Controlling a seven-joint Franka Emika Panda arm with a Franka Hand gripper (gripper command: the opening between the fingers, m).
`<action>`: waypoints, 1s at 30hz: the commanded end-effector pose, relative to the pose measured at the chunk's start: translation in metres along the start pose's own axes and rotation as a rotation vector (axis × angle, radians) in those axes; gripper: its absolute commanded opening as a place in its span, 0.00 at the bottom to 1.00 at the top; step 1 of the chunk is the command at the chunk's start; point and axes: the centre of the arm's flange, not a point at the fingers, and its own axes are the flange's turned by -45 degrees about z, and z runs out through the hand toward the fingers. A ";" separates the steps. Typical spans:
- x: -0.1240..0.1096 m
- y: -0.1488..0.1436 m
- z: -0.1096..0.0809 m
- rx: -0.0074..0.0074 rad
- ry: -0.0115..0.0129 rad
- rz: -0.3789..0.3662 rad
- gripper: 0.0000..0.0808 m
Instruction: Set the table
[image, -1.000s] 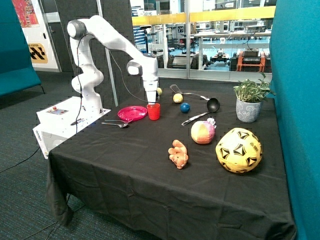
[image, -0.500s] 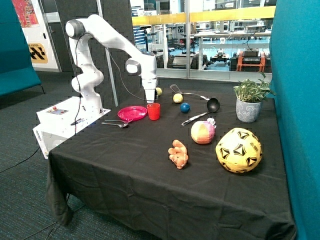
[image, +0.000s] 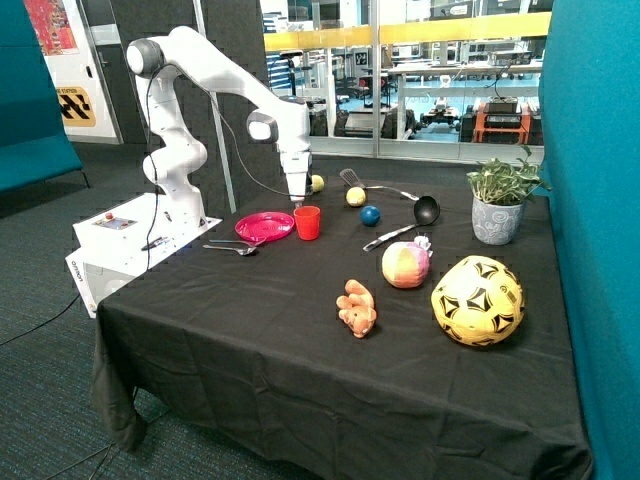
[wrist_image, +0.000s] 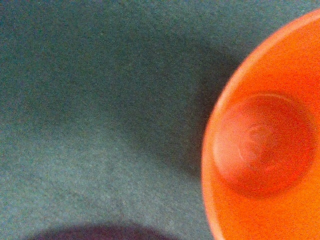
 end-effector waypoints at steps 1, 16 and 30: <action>-0.006 0.008 -0.017 0.0016 -0.0021 0.010 0.54; -0.040 0.025 -0.029 0.0015 -0.0021 0.035 0.51; -0.058 0.056 -0.025 0.0015 -0.0022 0.091 0.52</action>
